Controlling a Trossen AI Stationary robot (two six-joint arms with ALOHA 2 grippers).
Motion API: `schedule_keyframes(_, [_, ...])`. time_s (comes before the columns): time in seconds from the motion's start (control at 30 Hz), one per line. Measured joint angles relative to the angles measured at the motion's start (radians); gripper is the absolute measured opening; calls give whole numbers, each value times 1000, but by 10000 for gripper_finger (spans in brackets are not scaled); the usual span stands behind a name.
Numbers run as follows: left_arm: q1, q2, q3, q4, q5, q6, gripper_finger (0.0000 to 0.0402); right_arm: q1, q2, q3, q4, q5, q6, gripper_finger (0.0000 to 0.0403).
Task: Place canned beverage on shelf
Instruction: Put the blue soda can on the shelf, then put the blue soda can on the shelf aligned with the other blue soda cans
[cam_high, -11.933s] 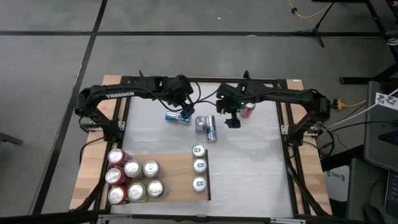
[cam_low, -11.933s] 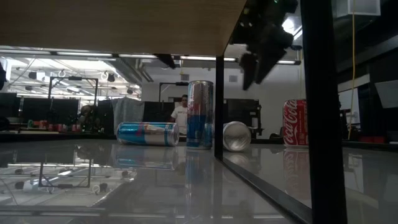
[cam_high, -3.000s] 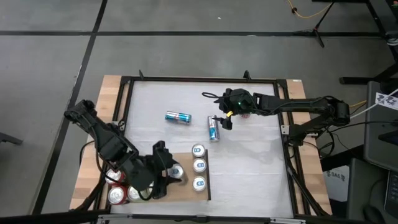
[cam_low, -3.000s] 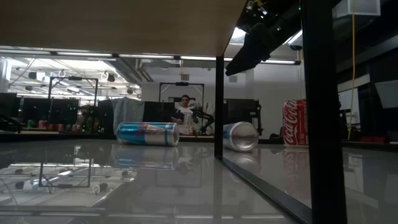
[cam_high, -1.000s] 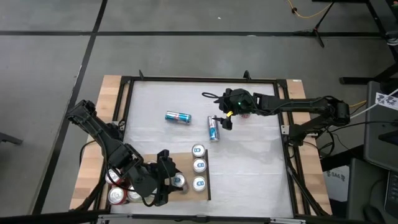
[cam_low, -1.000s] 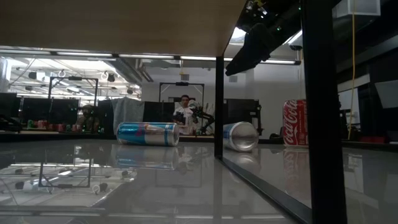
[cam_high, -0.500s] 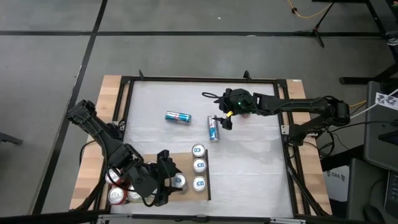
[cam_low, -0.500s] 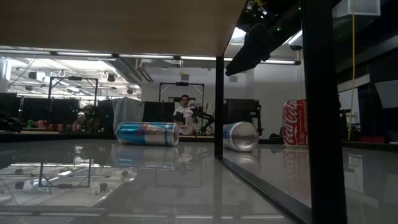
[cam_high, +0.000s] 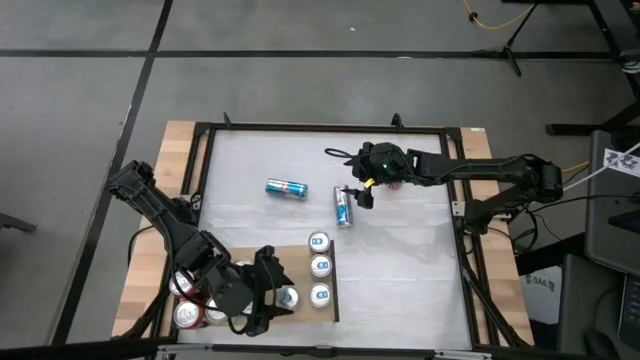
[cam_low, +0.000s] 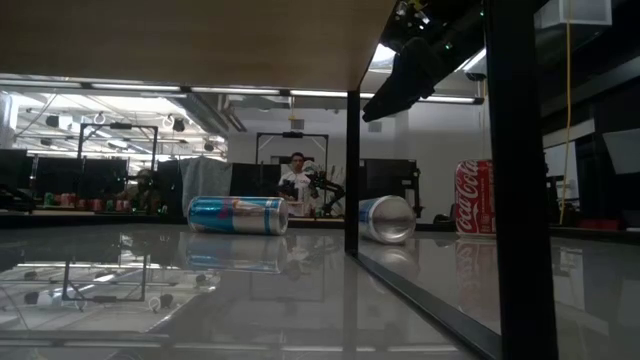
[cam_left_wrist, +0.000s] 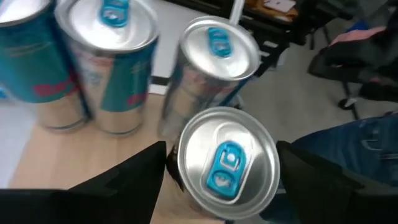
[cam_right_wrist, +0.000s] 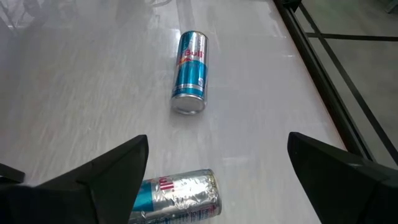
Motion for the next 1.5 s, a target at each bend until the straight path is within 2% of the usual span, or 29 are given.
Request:
schedule_keyframes(0.23, [0,0,0,73,9,0,292,0,0,0,0,0,0,376])
schedule_keyframes(0.5, [10,-4,0,80,8,4,292,0,0,0,0,0,0,376])
schedule_keyframes(0.73, [48,-74,0,79,22,8,293,0,0,0,0,0,16,376])
schedule_keyframes(0.9, [87,-157,0,57,35,8,293,0,0,0,-2,0,111,376])
schedule_keyframes(1.03, [132,-226,0,-23,37,8,293,1,0,0,-4,0,209,376])
schedule_keyframes(1.3, [279,-321,0,-177,39,8,293,1,0,0,-20,-5,471,376])
schedule_keyframes(1.4, [354,-338,0,-236,85,8,293,1,0,0,-37,-30,543,376])
schedule_keyframes(1.5, [442,-346,0,-306,180,17,293,1,0,0,-52,-55,595,376])
